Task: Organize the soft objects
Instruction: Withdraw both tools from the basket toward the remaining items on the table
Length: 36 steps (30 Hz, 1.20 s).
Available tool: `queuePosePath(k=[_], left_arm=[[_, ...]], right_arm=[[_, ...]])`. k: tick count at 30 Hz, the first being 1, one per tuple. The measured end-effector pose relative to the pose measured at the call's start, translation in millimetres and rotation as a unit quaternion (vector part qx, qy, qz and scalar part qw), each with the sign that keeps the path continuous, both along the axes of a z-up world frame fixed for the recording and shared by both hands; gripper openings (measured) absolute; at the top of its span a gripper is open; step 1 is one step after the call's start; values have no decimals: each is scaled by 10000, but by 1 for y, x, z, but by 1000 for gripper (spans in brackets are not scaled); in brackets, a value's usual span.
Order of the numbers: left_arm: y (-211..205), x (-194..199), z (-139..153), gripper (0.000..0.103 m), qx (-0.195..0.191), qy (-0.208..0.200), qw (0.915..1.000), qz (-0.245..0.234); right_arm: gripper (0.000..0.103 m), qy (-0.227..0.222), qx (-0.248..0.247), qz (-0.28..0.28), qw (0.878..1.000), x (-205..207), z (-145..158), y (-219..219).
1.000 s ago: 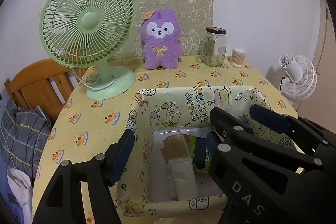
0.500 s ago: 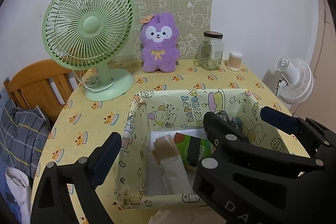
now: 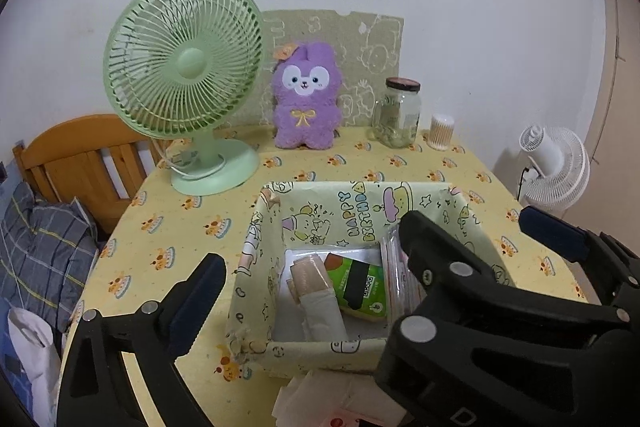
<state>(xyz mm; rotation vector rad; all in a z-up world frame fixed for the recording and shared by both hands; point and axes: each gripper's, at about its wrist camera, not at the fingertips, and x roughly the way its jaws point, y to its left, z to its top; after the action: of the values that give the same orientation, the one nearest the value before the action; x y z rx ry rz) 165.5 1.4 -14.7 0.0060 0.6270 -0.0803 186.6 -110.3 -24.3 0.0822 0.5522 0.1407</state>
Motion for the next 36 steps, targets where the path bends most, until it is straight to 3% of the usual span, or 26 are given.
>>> queuePosePath(k=[9,36], left_arm=[[-3,-23,16,100,-21,-183,9998,-53],[-15,-102,38,100,-92,-618,9977,-265]], right_arm=[[101,-313,-9,-132,9994,-29,16,-6],[101,-735,-30,-75,9973,-112,36,-18]])
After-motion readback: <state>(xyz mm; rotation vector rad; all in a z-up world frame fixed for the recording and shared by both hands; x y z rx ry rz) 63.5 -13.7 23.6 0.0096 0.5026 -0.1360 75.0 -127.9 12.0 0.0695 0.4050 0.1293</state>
